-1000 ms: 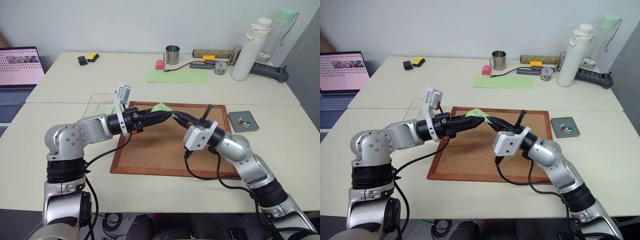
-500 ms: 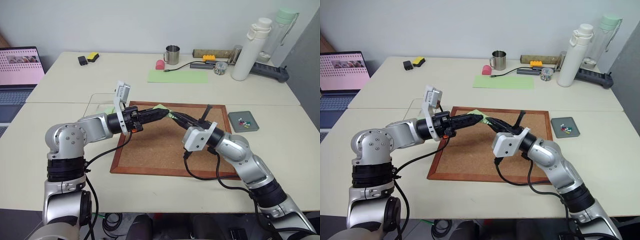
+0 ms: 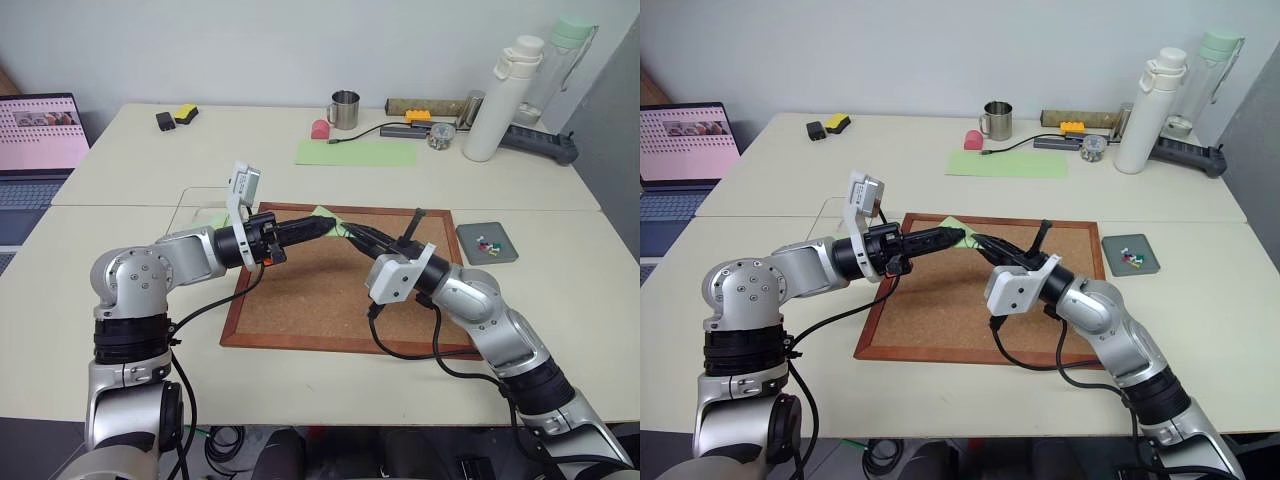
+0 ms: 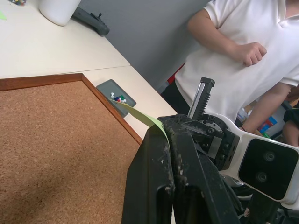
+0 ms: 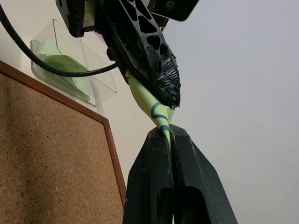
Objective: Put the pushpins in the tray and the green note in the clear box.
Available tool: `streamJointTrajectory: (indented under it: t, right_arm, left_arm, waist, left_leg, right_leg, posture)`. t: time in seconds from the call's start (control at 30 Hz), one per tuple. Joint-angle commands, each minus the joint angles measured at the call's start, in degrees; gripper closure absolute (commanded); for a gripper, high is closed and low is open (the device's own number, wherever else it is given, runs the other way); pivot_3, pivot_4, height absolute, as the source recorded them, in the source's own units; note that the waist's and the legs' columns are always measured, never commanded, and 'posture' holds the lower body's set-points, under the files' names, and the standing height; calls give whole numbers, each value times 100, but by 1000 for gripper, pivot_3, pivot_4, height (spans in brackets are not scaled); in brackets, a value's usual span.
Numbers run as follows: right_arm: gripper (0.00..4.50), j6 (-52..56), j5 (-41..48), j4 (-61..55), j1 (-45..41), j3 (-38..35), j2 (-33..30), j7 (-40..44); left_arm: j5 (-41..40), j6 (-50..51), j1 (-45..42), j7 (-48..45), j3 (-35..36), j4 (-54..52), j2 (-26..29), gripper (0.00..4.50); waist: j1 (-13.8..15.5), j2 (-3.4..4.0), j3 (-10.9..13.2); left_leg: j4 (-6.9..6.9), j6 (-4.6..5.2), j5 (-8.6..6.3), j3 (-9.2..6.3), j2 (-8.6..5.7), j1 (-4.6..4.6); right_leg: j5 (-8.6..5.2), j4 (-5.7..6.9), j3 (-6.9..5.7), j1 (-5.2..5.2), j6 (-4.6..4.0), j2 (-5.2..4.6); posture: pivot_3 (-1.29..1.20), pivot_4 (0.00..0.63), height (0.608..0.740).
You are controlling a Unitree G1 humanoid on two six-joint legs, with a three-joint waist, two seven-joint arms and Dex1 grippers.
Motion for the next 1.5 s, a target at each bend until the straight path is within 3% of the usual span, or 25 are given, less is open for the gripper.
streamJointTrajectory:
  t: [0.03,0.4,0.57,0.63,0.77,0.87,1.07,1.23,1.5]
  right_arm:
    - [4044,-177,125,-265,-69,-149,-14,47]
    - [1642,-89,791,-788,177,-465,-235,467]
    - [585,739,2077,-1469,404,-631,-197,1011]
    - [119,1759,3078,-1863,519,-601,-159,1316]
    - [119,3220,4498,-2344,448,-698,-73,1472]
    - [119,3933,5295,-2493,274,-843,9,1455]
    - [119,4696,6134,-2432,1,-1042,63,1502]
    - [119,4940,6296,-2282,-203,-1179,45,1456]
    - [91,5128,6277,-2290,-152,-1337,-7,1319]
  left_arm:
    - [-211,-21,-136,113,242,-68,-32,4500]
    - [-297,-56,-211,461,563,-7,36,4500]
    - [151,-487,-154,693,709,-210,384,4500]
    - [378,-753,-74,941,918,-394,578,4500]
    - [977,-1326,254,1409,1256,-842,961,4500]
    - [1881,-2016,817,1572,1271,-1186,1412,4500]
    - [3687,-3454,1980,1525,601,-1133,2022,4500]
    - [4346,-4135,2163,1439,139,-808,1933,4500]
    - [4886,-5018,1969,1040,-191,-5,1884,2990]
  waist:
    - [-1,0,0]
    - [9,0,0]
    - [3,0,0]
    - [-2,0,0]
    - [4,0,0]
    - [0,1,0]
    - [75,1,1]
    - [149,-3,2]
    - [113,-2,2]
  left_leg:
    - [0,0,0,0,0,0]
    - [0,0,0,-1,0,0]
    - [0,0,0,-2,0,1]
    - [-1,0,0,-4,3,1]
    - [-1,0,0,-5,5,1]
    - [-2,1,-1,-4,5,2]
    - [-5,20,-12,-4,3,2]
    - [-2,23,-13,-7,-1,-1]
    - [-7,25,-14,-4,4,-1]
  right_leg:
    - [0,0,0,0,0,0]
    - [0,-1,-1,1,0,-1]
    - [0,0,-1,1,0,-1]
    - [0,0,-2,1,0,0]
    - [0,-2,-1,1,0,-2]
    - [0,-1,0,0,0,-3]
    - [0,-4,0,0,0,-2]
    - [1,-4,-7,1,-1,-5]
    - [0,-4,-6,-3,-1,1]
  posture:
    - [0,150,740]
    - [0,150,740]
    - [0,150,740]
    - [0,150,740]
    - [0,150,740]
    - [0,150,740]
    - [0,150,740]
    - [0,150,740]
    - [0,150,740]
